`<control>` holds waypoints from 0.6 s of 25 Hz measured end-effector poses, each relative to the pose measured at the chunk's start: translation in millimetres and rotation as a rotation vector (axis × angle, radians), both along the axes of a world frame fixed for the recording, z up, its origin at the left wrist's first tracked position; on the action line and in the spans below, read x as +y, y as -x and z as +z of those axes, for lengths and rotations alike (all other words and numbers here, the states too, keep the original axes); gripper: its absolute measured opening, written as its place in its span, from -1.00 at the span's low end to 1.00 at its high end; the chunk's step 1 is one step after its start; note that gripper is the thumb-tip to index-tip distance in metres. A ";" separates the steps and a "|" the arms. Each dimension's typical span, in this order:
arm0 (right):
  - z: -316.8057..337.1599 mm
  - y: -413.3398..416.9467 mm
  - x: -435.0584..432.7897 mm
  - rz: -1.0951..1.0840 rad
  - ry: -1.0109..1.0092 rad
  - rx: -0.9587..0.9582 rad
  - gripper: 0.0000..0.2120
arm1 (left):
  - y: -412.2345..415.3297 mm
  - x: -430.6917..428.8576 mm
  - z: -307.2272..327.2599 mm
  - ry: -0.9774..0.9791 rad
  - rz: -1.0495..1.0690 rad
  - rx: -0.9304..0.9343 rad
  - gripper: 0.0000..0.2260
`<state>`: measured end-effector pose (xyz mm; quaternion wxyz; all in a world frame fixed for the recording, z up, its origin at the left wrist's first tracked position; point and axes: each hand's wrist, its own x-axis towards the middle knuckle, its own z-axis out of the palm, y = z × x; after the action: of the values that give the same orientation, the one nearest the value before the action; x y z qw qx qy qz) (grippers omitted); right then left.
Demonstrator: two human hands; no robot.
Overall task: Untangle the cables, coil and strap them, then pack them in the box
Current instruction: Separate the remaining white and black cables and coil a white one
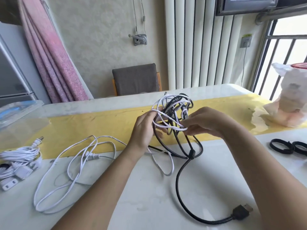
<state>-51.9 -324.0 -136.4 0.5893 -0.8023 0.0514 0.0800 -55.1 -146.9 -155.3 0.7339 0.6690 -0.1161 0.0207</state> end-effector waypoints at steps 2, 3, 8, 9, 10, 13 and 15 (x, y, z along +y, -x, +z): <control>1.6 -1.9 -7.5 0.062 -0.199 0.051 -0.93 | -5.8 10.8 3.9 -0.069 -0.033 0.126 -0.76; 1.4 -4.5 -10.8 0.067 -0.333 0.064 -0.89 | -8.7 19.1 5.6 -0.193 -0.063 0.191 -0.73; 5.2 -14.8 -25.7 -0.113 -0.991 0.024 -0.86 | -6.8 41.6 11.4 -0.625 -0.332 0.154 -0.57; 5.6 -17.0 -28.5 -0.106 -1.078 -0.016 -0.78 | -4.8 40.1 14.8 -0.586 -0.365 0.108 -0.57; 6.7 -17.3 -32.9 -0.087 -1.158 -0.057 -0.69 | -4.0 39.1 18.4 -0.511 -0.388 0.074 -0.58; 15.6 -9.1 -56.0 0.006 -1.194 -0.198 -0.83 | -9.3 49.9 25.2 -0.281 -0.332 0.059 -0.62; 22.1 1.7 -62.7 0.087 -0.788 -0.274 -0.87 | -13.3 62.6 20.9 -0.311 -0.325 0.056 -0.75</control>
<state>-53.6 -386.7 -114.3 0.8487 -0.5201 -0.0957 0.0110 -41.9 -84.3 -134.5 0.6185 0.7469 -0.2038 -0.1346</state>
